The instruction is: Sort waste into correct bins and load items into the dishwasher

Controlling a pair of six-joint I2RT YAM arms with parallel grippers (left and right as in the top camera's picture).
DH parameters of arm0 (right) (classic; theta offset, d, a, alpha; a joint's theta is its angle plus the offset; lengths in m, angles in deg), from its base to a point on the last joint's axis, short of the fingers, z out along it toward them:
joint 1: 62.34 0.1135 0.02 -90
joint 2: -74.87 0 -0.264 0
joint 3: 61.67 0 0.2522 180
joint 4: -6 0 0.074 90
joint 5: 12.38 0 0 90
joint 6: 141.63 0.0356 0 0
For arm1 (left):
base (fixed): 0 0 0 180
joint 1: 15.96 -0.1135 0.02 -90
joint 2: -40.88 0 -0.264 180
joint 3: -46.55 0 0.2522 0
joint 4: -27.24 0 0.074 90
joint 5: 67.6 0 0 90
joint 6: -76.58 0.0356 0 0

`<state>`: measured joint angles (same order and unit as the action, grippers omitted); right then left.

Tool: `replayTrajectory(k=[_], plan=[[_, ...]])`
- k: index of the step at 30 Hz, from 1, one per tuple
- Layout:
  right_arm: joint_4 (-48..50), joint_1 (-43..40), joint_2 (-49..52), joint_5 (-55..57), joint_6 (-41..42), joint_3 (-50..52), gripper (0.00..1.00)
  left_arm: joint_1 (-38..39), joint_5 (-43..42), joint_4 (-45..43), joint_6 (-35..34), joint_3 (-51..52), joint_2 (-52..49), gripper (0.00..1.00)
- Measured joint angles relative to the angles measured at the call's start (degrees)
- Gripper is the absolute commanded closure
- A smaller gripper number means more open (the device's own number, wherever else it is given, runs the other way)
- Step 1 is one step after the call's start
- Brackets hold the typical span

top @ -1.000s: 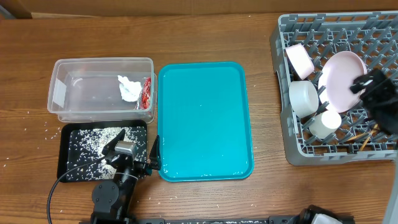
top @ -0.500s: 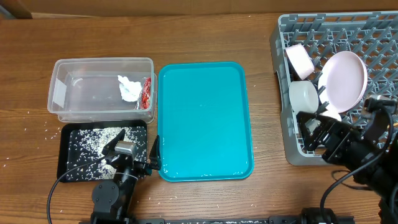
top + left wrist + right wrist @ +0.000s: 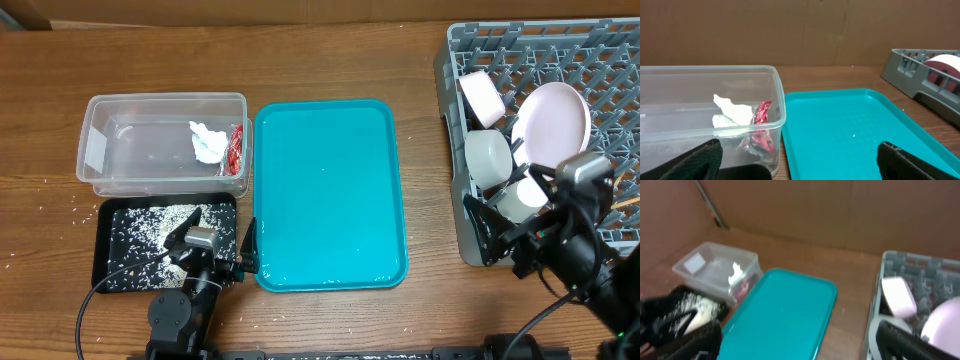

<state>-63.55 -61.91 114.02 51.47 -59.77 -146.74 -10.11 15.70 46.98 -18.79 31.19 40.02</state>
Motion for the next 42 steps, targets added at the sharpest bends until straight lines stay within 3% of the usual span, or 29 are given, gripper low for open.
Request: replayTrajectory(k=[3, 5, 10, 19, 27, 42], plan=[[16.9, 0.0, -7.6, -1.1, -1.5, 15.5, 0.0, 0.0, 0.0, -0.1, 0.0, 0.0, 0.0, 0.0], [23.0, 0.0, -10.9, -2.1, -1.7, 23.6, 0.0, 0.0, 0.0, 0.0, 0.0, 0.0, 0.0, 0.0], [28.8, 0.0, -21.5, -4.2, -2.2, 43.8, 0.0, 0.0, 0.0, 0.0, 0.0, 0.0, 0.0, 0.0], [44.8, 2.2, -38.1, -5.2, -2.5, 67.5, 0.0, 0.0, 0.0, 0.0, 0.0, 0.0, 0.0, 0.0], [55.2, 2.4, -38.3, -4.9, -2.5, 70.2, 0.0, 0.0, 0.0, 0.0, 0.0, 0.0, 0.0, 0.0], [52.7, 2.6, -38.3, -4.9, -2.6, 70.2, 0.0, 0.0, 0.0, 0.0, 0.0, 0.0, 0.0, 0.0]])
